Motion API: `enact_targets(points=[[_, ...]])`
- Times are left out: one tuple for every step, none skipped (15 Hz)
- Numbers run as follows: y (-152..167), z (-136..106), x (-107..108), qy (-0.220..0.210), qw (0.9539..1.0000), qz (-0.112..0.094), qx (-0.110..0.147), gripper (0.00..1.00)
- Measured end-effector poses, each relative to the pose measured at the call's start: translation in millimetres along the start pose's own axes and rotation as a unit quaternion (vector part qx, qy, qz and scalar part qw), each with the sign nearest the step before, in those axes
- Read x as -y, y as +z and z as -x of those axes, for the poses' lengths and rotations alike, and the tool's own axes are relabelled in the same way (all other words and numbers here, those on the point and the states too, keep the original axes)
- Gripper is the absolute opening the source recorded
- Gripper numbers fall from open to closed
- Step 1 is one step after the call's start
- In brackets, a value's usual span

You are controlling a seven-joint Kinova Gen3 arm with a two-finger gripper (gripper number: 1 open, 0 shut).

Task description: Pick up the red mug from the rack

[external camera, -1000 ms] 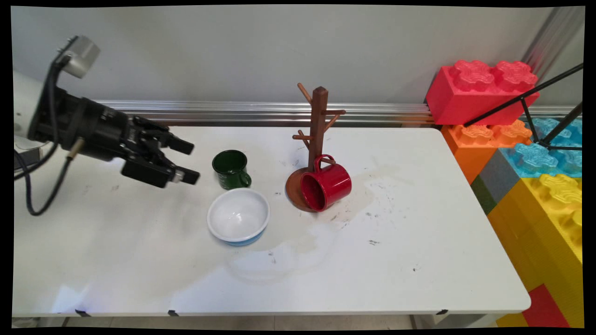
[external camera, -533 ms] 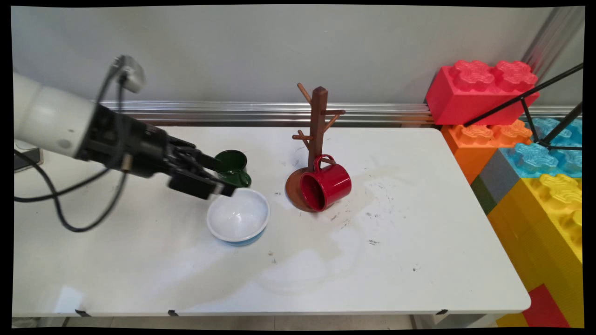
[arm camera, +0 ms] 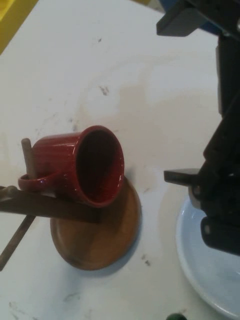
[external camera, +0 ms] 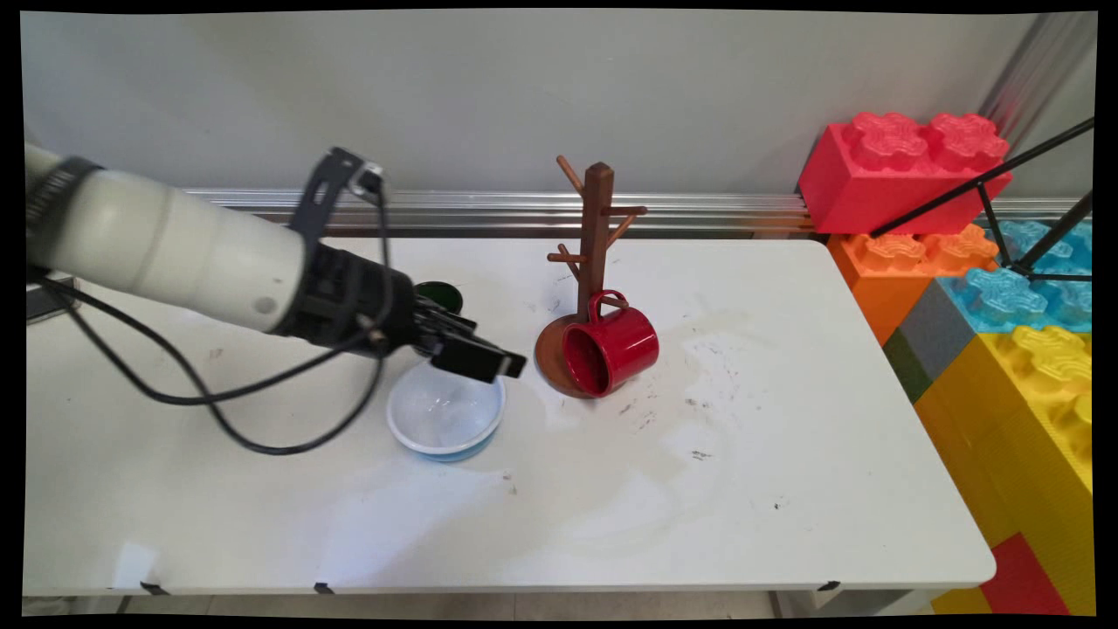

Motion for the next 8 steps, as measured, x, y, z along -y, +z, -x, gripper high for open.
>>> enact_targets(points=[[6.0, -0.5, -2.5, -0.005, 1.0000, -0.003, -0.001, 1.00], [14.5, -1.3, -6.0, -0.013, 0.9999, -0.008, -0.002, 1.00], [20.6, -1.9, -8.4, -0.018, 0.9998, -0.011, -0.004, 1.00], [28.0, -2.7, -11.0, -0.023, 0.9996, -0.014, -0.005, 1.00], [35.8, -3.8, -13.4, -0.028, 0.9994, -0.017, -0.007, 1.00], [44.3, -4.6, -15.9, -0.033, 0.9992, -0.021, -0.008, 1.00], [54.2, -5.4, -18.8, -0.039, 0.9989, -0.024, -0.010, 1.00], [64.0, -5.6, -21.2, -0.045, 0.9986, -0.026, -0.011, 1.00]])
